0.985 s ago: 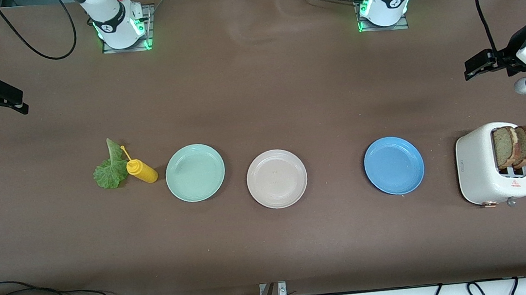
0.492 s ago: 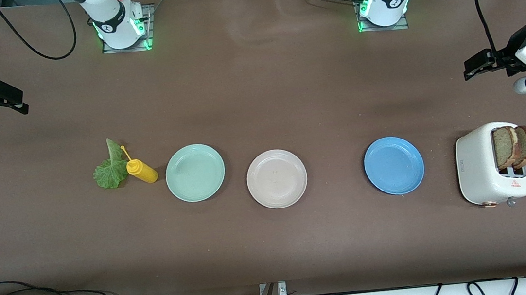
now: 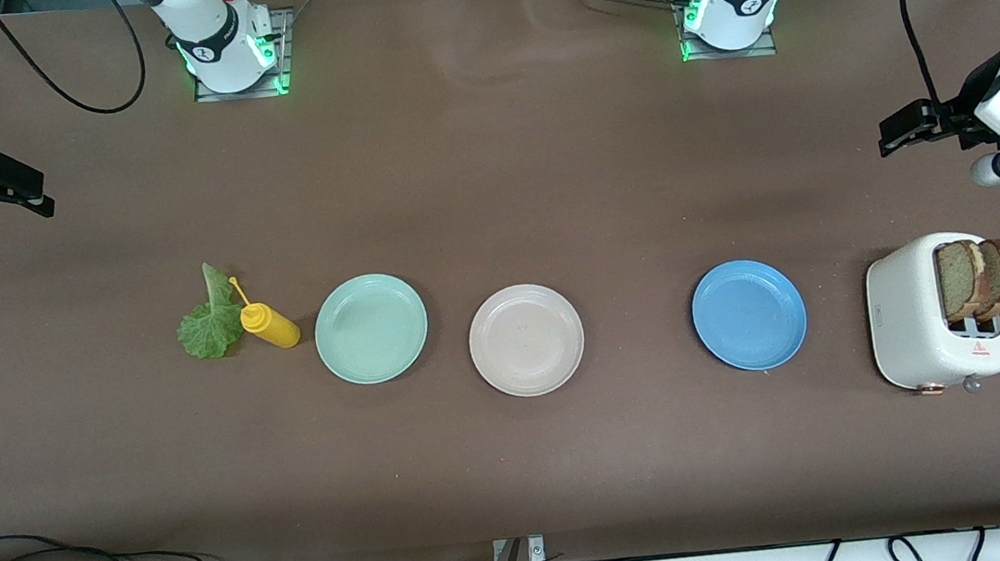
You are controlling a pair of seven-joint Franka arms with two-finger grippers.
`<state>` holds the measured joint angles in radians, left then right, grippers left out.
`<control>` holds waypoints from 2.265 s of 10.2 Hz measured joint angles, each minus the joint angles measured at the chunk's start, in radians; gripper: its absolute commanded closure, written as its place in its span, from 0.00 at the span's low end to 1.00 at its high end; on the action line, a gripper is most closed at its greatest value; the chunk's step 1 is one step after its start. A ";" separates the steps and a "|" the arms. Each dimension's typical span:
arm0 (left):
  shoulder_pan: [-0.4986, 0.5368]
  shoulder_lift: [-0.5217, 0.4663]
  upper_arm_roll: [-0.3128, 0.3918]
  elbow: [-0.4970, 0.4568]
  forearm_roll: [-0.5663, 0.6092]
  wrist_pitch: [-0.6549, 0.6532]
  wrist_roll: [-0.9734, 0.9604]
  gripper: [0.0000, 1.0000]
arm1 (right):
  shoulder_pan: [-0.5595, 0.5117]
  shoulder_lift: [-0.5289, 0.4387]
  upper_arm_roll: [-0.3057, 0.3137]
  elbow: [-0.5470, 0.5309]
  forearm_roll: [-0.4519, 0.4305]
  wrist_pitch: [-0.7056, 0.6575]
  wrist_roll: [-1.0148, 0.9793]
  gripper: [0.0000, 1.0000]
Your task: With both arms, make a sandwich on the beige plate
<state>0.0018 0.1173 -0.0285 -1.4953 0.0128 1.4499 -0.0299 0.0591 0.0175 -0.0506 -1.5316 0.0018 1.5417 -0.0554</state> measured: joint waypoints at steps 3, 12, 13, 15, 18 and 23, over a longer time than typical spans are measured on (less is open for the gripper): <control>0.002 0.001 0.006 0.000 0.002 0.001 0.000 0.00 | 0.000 0.000 0.000 0.000 0.000 0.000 0.000 0.00; 0.014 0.039 0.047 0.000 0.024 0.036 0.053 0.00 | 0.000 -0.001 0.000 0.000 0.000 -0.004 0.000 0.00; 0.014 0.039 0.047 0.000 0.024 0.037 0.054 0.00 | 0.000 -0.001 0.000 0.000 0.000 -0.005 0.000 0.00; 0.010 0.038 0.046 0.004 0.024 0.038 0.054 0.00 | 0.000 -0.001 0.000 0.000 0.000 -0.006 0.000 0.00; 0.005 0.035 0.037 0.019 0.009 0.038 0.052 0.00 | 0.000 -0.001 0.000 0.000 0.000 -0.008 0.000 0.00; 0.002 0.031 0.035 0.047 -0.015 0.037 0.033 0.00 | 0.000 -0.001 0.000 0.000 0.000 -0.008 0.000 0.00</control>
<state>0.0038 0.1479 0.0069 -1.4488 -0.0021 1.4871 0.0029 0.0591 0.0160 -0.0505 -1.5316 0.0018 1.5332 -0.0554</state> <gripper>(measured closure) 0.000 0.000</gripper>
